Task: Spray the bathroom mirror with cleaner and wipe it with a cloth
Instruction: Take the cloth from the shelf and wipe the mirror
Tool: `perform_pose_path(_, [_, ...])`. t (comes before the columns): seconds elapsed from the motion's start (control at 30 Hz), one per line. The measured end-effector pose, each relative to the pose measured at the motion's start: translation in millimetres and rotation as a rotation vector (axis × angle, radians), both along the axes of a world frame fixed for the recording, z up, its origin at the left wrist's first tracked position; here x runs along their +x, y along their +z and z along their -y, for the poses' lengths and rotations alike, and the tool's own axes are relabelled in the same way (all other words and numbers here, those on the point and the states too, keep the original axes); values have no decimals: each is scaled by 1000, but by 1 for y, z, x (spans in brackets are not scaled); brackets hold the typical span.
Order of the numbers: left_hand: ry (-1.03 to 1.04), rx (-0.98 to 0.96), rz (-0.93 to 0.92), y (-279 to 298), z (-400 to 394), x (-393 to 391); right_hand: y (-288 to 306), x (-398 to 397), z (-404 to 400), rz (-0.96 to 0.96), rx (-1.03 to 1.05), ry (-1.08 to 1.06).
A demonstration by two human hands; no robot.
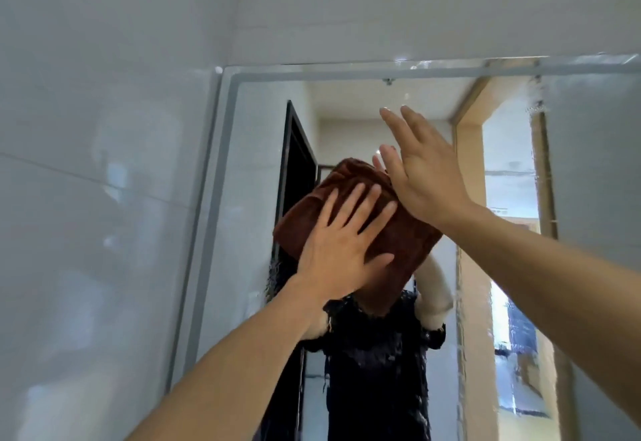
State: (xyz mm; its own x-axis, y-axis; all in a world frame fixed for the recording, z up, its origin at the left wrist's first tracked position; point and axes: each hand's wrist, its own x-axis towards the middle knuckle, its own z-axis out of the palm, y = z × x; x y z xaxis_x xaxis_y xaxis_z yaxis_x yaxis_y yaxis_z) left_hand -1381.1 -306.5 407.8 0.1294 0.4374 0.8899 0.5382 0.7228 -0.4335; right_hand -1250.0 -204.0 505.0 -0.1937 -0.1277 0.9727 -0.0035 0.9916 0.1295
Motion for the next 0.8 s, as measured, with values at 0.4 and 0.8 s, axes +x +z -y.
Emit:
perform_pose_path(0.4, [66, 780, 491, -6, 62, -46, -39, 50, -25, 69, -87, -43])
perform_pose_path(0.8, [50, 149, 160, -83, 24, -11, -67, 41, -9, 94, -216, 70])
